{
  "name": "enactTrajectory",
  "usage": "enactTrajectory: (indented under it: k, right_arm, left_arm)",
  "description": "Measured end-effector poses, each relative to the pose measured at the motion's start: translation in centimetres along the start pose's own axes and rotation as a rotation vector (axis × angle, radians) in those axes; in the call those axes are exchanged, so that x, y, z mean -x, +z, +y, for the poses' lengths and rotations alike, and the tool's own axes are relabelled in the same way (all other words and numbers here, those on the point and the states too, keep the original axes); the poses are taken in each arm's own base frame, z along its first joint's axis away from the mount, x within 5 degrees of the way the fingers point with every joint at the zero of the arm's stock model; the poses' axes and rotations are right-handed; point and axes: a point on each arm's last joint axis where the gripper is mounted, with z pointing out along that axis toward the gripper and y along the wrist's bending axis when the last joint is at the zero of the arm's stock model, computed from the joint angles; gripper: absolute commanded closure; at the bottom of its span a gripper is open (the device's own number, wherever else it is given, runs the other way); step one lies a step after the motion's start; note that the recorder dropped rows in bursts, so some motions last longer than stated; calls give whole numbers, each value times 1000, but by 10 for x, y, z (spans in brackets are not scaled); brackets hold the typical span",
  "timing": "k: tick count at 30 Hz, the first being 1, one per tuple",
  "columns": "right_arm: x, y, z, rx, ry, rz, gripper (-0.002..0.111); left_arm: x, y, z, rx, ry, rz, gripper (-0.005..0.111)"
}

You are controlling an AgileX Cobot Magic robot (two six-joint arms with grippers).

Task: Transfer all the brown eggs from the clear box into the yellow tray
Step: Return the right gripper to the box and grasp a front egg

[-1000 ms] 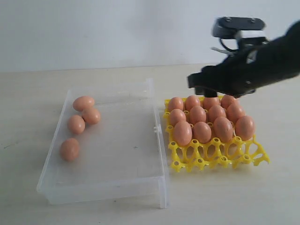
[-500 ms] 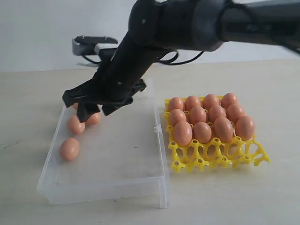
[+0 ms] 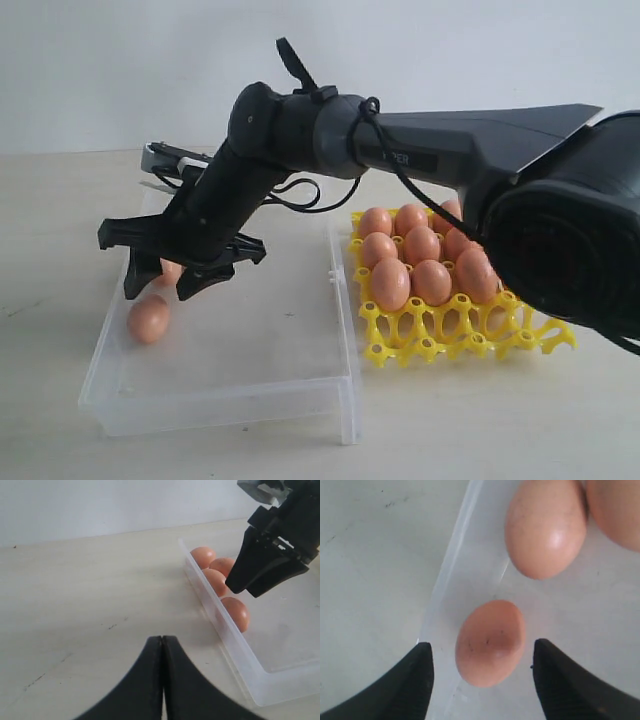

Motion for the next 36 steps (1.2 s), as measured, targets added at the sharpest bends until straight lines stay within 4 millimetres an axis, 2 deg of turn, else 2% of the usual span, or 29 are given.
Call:
enactTrajectory:
  k: [6,14,27,29,31,36]
  right_arm:
    - [-1,15,-9,0,32,5,52]
    - [-2,22,-13,-2,43,5,45]
    - [0,30,-17,9,67,-19,48]
    - [0,30,-17,10,69,-19,53]
    - [0,31,-18,11,72,-18,63]
    - [-1,33,-18,14,67,-6,103]
  left_arm:
    - [0,0,0,0,0,0,107]
    - [0,0,0,0,0,0,107]
    - [0,0,0,0,0,0,107]
    - [0,0,0,0,0,0,107]
    - [0,0,0,0,0,0,107]
    - [0,0,0,0,0,0,107]
